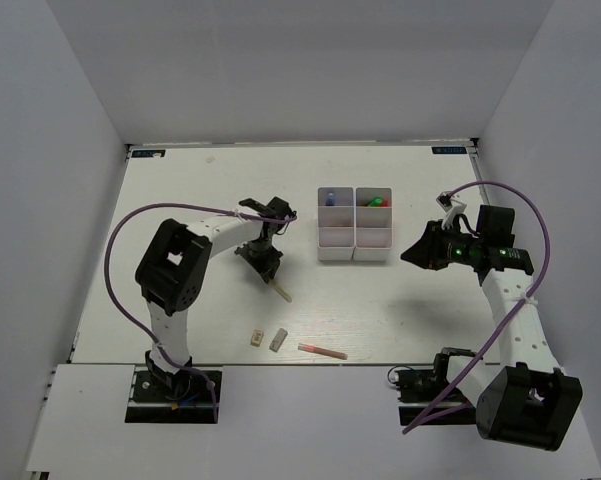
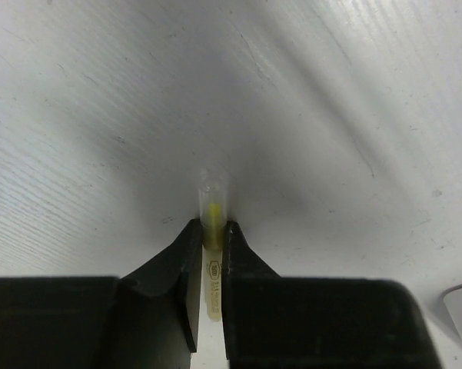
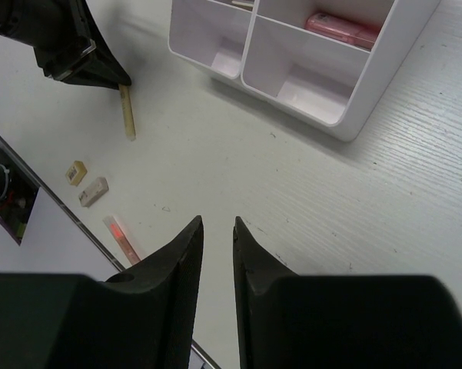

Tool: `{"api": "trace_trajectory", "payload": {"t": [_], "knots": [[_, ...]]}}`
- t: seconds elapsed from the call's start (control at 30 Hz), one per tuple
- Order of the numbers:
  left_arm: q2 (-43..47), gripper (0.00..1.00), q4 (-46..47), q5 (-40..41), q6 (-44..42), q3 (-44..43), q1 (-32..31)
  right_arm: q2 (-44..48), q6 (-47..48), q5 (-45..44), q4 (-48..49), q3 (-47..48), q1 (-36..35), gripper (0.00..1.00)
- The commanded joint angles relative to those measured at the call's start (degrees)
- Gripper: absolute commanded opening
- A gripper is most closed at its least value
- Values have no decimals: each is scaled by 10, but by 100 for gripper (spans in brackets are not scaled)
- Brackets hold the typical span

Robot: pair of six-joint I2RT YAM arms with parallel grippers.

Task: Sort the stationery into containers
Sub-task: Pick up the pen from the center of the board.

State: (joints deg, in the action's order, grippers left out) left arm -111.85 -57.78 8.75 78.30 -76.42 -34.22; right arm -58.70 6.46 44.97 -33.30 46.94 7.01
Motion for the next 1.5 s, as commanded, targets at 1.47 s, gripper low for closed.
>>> {"api": "trace_trajectory", "payload": {"t": [1.47], "knots": [[112,0,696,52,-833,24,-201,10,3,6,-7,21,-1,26]]}}
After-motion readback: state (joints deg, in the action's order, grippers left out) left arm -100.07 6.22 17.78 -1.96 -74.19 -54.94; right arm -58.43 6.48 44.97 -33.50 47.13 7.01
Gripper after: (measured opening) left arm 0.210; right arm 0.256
